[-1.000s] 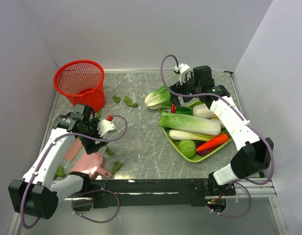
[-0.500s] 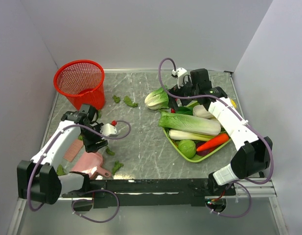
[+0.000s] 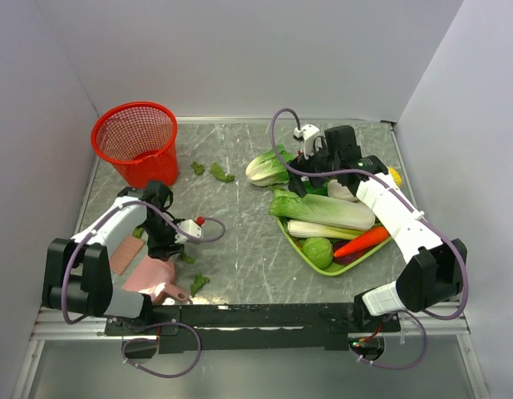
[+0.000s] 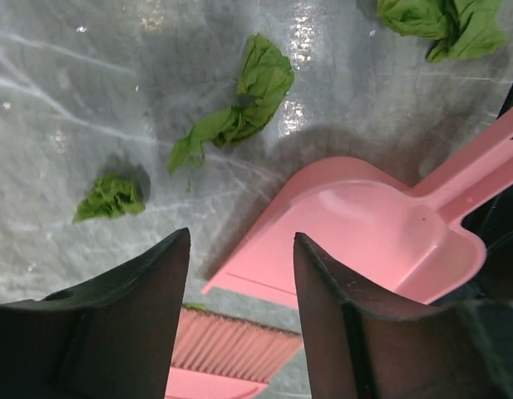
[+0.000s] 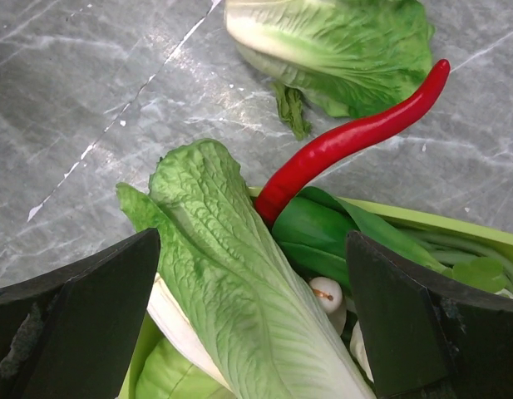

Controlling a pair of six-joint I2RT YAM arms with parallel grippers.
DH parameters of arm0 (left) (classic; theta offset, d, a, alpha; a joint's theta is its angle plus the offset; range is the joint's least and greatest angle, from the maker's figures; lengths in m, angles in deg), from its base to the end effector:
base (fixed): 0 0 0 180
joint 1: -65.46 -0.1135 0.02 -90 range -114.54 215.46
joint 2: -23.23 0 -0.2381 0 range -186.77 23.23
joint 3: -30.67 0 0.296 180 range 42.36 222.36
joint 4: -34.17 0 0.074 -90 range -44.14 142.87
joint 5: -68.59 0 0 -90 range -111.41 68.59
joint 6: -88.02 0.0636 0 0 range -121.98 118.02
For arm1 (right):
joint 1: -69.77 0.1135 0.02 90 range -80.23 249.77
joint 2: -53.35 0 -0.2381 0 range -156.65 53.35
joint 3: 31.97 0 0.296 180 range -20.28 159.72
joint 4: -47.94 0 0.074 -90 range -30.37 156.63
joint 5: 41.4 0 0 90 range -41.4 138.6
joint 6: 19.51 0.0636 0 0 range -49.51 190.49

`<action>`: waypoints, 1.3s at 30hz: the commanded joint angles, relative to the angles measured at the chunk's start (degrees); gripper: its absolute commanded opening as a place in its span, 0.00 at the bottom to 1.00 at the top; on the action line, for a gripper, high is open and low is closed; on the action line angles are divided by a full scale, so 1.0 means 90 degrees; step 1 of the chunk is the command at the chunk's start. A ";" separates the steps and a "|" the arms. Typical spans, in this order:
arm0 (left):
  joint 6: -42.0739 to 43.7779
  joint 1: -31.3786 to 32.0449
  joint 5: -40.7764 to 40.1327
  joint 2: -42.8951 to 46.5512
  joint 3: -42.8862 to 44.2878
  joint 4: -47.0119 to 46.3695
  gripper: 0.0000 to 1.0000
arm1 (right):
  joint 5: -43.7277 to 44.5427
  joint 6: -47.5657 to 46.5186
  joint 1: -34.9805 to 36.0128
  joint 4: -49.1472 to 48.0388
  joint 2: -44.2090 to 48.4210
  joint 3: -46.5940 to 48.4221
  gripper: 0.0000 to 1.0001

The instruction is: Sweep away the paper scraps from the table

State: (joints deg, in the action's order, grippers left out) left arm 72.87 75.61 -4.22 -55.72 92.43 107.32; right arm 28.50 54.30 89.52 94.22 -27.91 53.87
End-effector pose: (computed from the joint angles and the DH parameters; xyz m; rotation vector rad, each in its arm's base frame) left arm 0.2490 -0.0637 0.1249 2.0000 2.1846 -0.3829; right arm 0.3491 0.1485 0.2835 -0.8740 2.1086 0.4347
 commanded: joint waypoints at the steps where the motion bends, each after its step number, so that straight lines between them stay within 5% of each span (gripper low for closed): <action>1: 0.0540 0.0014 0.0365 -0.0191 -0.0074 -0.0060 0.57 | 0.0026 -0.0077 0.0052 -0.0132 0.0327 -0.0045 1.00; 13: 0.0844 0.0180 0.0395 -0.0251 -0.0571 -0.0226 0.51 | 0.0173 -0.0155 0.0062 -0.0074 0.0220 0.0081 1.00; 32: 0.0941 0.0249 0.0277 0.0424 -0.0983 -0.0607 0.27 | 0.0104 -0.0096 0.0052 -0.0035 0.0151 0.0101 1.00; 39: 0.0922 0.0239 0.0248 0.0384 -0.0905 -0.0461 0.07 | 0.0133 -0.0086 0.0062 -0.0074 0.0093 0.0111 1.00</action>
State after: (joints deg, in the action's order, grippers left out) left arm 79.64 77.56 -3.34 -53.17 83.82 101.57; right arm 29.73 53.49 89.68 94.39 -27.36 53.68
